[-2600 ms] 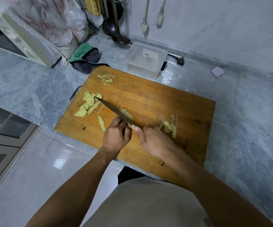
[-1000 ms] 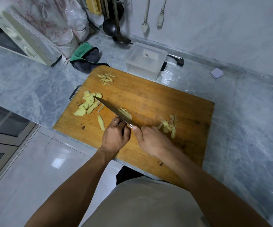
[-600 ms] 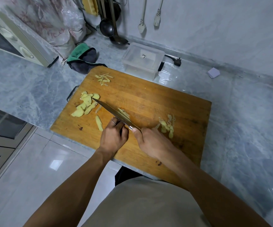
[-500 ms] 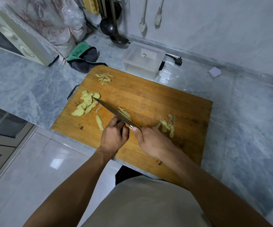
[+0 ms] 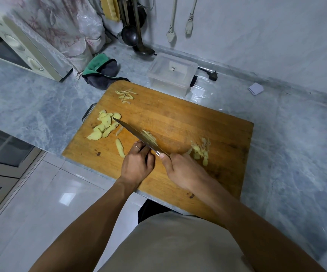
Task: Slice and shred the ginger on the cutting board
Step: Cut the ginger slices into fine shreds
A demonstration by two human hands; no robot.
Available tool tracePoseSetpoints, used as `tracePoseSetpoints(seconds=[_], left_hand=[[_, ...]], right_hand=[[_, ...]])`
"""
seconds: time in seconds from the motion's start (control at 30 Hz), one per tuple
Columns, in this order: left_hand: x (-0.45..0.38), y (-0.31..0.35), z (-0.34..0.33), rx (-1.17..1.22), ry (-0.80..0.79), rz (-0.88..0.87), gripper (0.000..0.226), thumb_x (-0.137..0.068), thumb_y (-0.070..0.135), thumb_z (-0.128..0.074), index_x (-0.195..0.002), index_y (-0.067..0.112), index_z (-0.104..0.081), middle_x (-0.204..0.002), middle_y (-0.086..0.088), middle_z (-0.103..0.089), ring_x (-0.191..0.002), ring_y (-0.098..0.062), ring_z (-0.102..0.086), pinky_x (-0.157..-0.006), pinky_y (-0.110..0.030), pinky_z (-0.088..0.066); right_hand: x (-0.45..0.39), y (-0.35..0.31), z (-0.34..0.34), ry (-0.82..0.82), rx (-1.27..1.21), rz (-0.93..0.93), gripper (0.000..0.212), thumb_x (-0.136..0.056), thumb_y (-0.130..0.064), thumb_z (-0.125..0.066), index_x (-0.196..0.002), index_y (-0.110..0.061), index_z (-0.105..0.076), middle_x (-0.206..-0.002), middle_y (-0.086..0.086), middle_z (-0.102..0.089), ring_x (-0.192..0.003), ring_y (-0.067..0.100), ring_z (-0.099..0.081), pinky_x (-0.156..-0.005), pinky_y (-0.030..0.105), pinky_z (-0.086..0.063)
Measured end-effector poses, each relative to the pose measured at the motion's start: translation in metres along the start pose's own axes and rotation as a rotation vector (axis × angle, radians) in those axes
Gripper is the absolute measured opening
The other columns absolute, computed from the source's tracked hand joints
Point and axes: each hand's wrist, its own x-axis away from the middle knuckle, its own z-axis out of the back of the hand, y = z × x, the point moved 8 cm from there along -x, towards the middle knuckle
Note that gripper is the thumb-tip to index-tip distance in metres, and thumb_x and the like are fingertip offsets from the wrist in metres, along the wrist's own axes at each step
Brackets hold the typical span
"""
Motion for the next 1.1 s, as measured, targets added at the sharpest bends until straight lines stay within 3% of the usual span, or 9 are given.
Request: tracePoseSetpoints(seconds=[0.13,0.27,0.5,0.9,1.1], left_hand=[[0.0007,-0.0005,-0.0001,-0.011,-0.003,-0.001,0.032,-0.088,0.020,-0.044,-0.098,0.005,-0.071,-0.107,-0.017,-0.066,-0.088,-0.033,-0.067,-0.058,-0.029,-0.050],[0.0008,0.0006,0.0006,-0.011,0.010,-0.009,0.032,-0.088,0.018,-0.046,-0.099,0.004,-0.072,-0.107,-0.017,-0.066,-0.090,-0.032,-0.067,-0.061,-0.030,-0.051],[0.0018,-0.0005,-0.0041,0.035,0.025,-0.038,0.023,-0.085,0.007,-0.057,-0.105,0.004,-0.070,-0.108,-0.016,-0.066,-0.103,-0.030,-0.059,-0.076,-0.038,-0.054],[0.0021,0.0011,0.0016,0.025,0.041,-0.013,0.020,-0.085,0.009,-0.057,-0.099,0.004,-0.072,-0.103,-0.015,-0.066,-0.096,-0.031,-0.062,-0.068,-0.033,-0.051],[0.0016,-0.0012,0.0004,0.028,0.026,-0.002,0.023,-0.084,0.010,-0.058,-0.100,0.003,-0.072,-0.107,-0.016,-0.067,-0.097,-0.033,-0.066,-0.067,-0.033,-0.053]], right_hand=[[-0.0012,0.0006,-0.0020,0.000,0.006,0.003,0.055,-0.106,-0.054,-0.024,-0.079,-0.016,-0.053,-0.069,0.006,-0.056,-0.064,0.027,-0.060,-0.055,0.032,-0.041],[-0.0035,0.0031,-0.0055,-0.010,0.002,-0.014,0.053,-0.106,-0.057,-0.022,-0.082,-0.018,-0.049,-0.079,0.008,-0.055,-0.068,0.027,-0.056,-0.059,0.032,-0.037],[-0.0028,0.0062,-0.0073,0.002,-0.039,-0.023,0.057,-0.105,-0.057,-0.023,-0.089,-0.015,-0.057,-0.088,0.015,-0.063,-0.078,0.032,-0.063,-0.065,0.038,-0.049],[0.0010,0.0040,-0.0030,0.020,-0.026,-0.009,0.057,-0.105,-0.057,-0.025,-0.082,-0.015,-0.055,-0.072,0.006,-0.055,-0.069,0.029,-0.061,-0.061,0.038,-0.050],[-0.0048,0.0041,-0.0084,0.014,-0.035,-0.010,0.055,-0.104,-0.059,-0.023,-0.080,-0.018,-0.051,-0.080,0.011,-0.060,-0.072,0.032,-0.061,-0.063,0.036,-0.048]])
